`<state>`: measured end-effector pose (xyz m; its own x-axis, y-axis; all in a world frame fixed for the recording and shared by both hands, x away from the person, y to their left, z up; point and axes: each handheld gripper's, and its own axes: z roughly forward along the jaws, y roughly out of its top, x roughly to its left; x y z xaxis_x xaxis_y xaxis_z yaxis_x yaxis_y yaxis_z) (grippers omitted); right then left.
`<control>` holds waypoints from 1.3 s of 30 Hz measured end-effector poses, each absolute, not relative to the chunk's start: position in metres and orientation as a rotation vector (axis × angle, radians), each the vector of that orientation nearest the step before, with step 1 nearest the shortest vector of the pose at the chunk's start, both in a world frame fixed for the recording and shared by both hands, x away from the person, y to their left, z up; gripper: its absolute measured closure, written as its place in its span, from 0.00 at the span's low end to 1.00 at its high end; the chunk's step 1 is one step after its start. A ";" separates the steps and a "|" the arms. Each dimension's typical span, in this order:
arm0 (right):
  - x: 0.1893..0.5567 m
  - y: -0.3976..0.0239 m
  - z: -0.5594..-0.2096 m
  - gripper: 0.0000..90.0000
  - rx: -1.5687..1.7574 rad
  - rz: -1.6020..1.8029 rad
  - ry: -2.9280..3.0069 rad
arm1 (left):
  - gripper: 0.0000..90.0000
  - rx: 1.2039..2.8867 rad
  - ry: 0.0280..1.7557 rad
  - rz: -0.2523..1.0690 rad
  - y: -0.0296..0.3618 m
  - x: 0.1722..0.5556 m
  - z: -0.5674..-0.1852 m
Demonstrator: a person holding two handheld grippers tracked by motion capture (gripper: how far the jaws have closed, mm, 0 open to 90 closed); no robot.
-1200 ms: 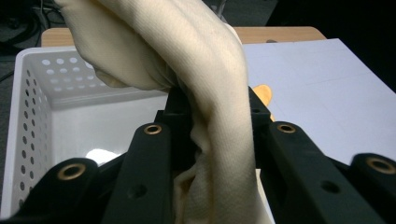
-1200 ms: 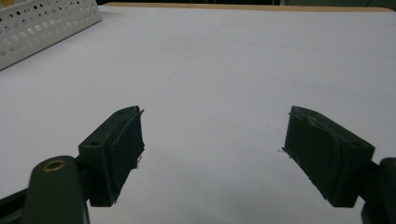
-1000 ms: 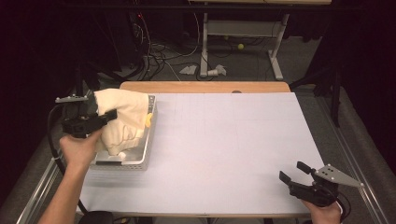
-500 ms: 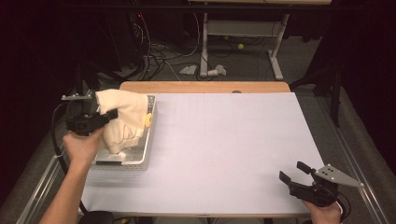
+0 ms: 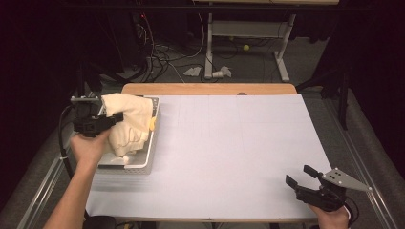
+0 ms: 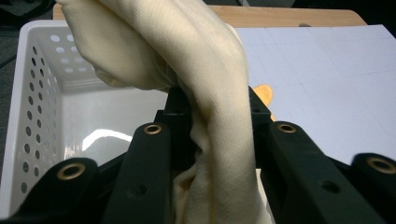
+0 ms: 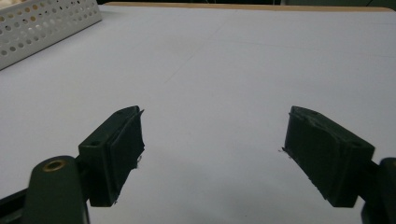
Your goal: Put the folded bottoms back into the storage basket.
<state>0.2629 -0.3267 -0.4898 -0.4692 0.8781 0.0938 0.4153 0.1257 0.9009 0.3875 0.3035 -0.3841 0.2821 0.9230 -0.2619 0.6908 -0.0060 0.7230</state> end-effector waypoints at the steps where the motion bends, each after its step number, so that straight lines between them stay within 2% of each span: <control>1: 0.263 -0.327 -0.490 0.22 1.245 1.311 1.944 | 0.76 1.758 1.472 0.366 0.304 0.388 -0.385; 39: 0.263 -0.327 -0.490 0.22 1.246 1.308 1.952 | 0.76 1.779 1.581 0.297 0.291 0.425 -0.428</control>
<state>0.2633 -0.3266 -0.4902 -0.4719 0.8766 0.0940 0.4203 0.1300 0.8980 0.4247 0.2914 -0.4277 0.2191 0.9327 -0.2865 0.7653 0.0179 0.6434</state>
